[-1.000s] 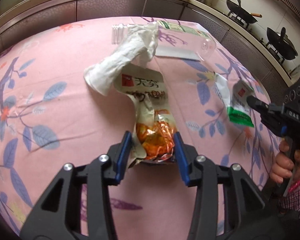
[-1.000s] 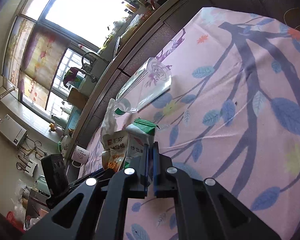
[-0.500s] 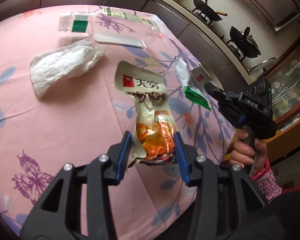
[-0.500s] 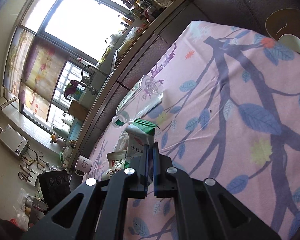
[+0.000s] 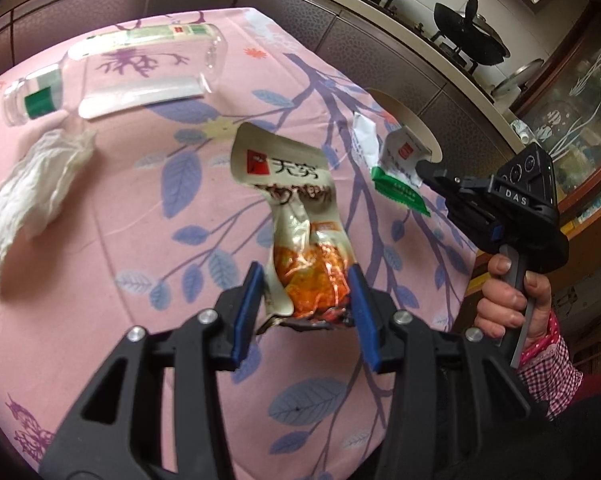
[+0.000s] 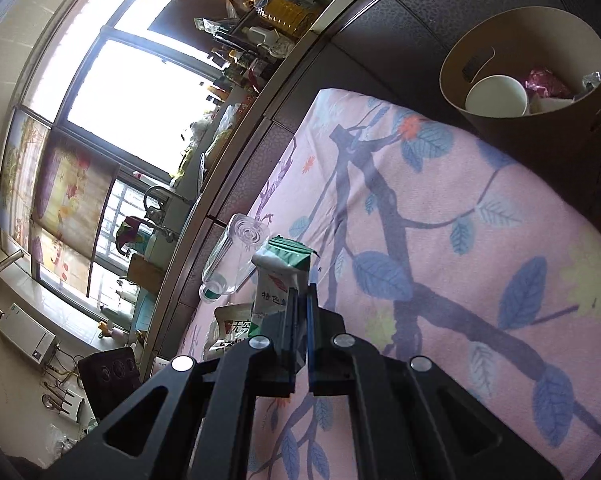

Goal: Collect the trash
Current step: 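Carry both snack bags to the beige bin and open both grippers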

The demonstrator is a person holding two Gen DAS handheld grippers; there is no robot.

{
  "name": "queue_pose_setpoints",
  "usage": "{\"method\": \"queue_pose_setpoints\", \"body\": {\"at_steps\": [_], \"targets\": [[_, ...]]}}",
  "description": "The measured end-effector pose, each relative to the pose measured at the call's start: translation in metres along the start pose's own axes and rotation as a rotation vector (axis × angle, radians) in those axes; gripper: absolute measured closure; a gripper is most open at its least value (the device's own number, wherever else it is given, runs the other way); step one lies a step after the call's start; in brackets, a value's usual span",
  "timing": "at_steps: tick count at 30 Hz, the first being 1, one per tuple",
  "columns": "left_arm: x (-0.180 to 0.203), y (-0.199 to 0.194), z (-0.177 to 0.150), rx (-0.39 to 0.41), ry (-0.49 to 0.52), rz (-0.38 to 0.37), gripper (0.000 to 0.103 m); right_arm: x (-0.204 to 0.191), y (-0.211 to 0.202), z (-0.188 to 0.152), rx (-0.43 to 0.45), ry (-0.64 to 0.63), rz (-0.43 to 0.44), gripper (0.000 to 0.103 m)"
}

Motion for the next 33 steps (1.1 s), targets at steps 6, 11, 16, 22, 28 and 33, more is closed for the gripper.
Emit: {"method": "queue_pose_setpoints", "body": {"at_steps": [6, 11, 16, 22, 28, 33], "targets": [[0.020, 0.021, 0.018, -0.018, 0.058, -0.035, 0.061, 0.020, -0.009, 0.015, 0.046, 0.033, -0.009, 0.102], [0.055, 0.054, 0.055, -0.017, 0.142, -0.083, 0.061, 0.037, -0.028, 0.048, 0.149, 0.038, -0.033, 0.102], [0.103, 0.111, 0.099, -0.036, 0.214, -0.163, 0.061, 0.071, -0.054, 0.100, 0.289, 0.041, -0.128, 0.102], [0.164, 0.206, 0.144, -0.098, 0.277, -0.213, 0.061, 0.117, -0.062, 0.156, 0.399, 0.006, -0.285, 0.102], [0.194, 0.277, 0.156, -0.148, 0.344, -0.148, 0.061, 0.141, -0.038, 0.175, 0.371, -0.045, -0.374, 0.102], [0.197, 0.302, 0.152, -0.169, 0.375, -0.056, 0.043, 0.148, -0.022, 0.174, 0.345, -0.053, -0.434, 0.101]]}}
Point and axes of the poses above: each gripper's, at about its wrist camera, not at the fingertips, and y roughly the way its jaws point, x to its right, z to its top, the point moved 1 cm from there along y, roughly the way its jaws point, and after that the axes turned 14 degrees about x, right-handed, at the moved point
